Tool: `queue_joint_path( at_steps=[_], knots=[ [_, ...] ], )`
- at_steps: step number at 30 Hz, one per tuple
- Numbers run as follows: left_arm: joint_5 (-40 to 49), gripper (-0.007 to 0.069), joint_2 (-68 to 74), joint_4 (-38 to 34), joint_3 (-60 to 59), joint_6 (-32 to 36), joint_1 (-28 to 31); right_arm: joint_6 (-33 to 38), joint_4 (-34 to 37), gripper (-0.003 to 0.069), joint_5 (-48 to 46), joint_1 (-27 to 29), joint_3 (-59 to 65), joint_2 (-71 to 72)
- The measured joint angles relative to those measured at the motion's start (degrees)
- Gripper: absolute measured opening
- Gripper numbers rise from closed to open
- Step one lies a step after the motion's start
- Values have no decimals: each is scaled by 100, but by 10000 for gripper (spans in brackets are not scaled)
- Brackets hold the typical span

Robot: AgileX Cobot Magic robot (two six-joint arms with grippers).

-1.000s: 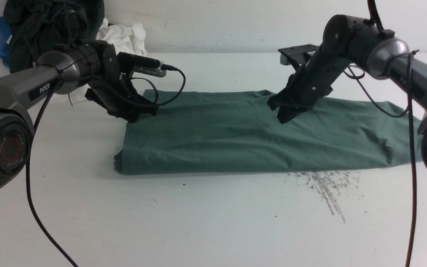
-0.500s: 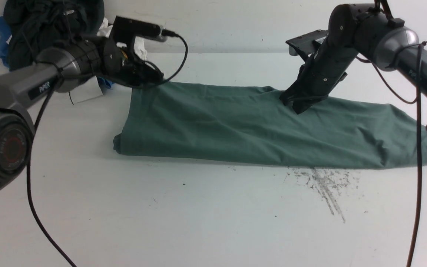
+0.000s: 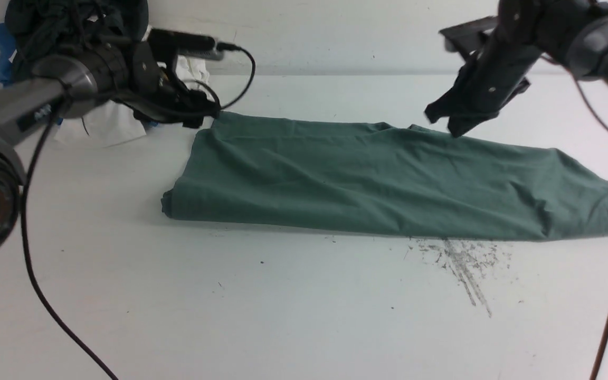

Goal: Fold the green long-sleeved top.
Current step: Use the right arm to clamp the right edge of the fabric

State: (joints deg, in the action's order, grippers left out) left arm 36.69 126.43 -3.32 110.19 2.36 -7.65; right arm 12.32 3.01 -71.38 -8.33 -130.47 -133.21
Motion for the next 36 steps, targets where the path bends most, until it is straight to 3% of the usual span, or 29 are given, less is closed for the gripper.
queue_joint_path(
  at_steps=[3, 5, 11, 13, 16, 22, 33, 36],
  knots=[
    [599, 347, -272, -76, 29, 149, -58, -248, -49, -10, 12, 352, 63, 107],
    [1372, 260, -323, -153, 15, 443, -138, -263, -114, 10, 29, 739, 392, 206],
    [2649, 31, -406, -475, -698, 1140, -226, -608, -76, 188, 23, 1634, 1397, 229],
    [2699, 11, -534, -534, -867, 1248, -226, -675, -41, 226, 23, 1818, 1535, 229],
    [2678, -7, -1200, -663, -1447, 1428, -226, -717, 148, 355, 29, 2301, 1794, 229],
    [2351, -8, -2578, -702, -2095, 1457, -226, -590, 660, 472, 42, 2682, 1819, 229],
    [2324, -8, -4038, -702, -2272, 1457, -226, -481, 899, 489, 85, 2682, 1769, -165],
    [2331, -8, -4584, -686, -2277, 1457, -226, -226, 943, 393, 92, 2682, 1763, -165]
  ],
)
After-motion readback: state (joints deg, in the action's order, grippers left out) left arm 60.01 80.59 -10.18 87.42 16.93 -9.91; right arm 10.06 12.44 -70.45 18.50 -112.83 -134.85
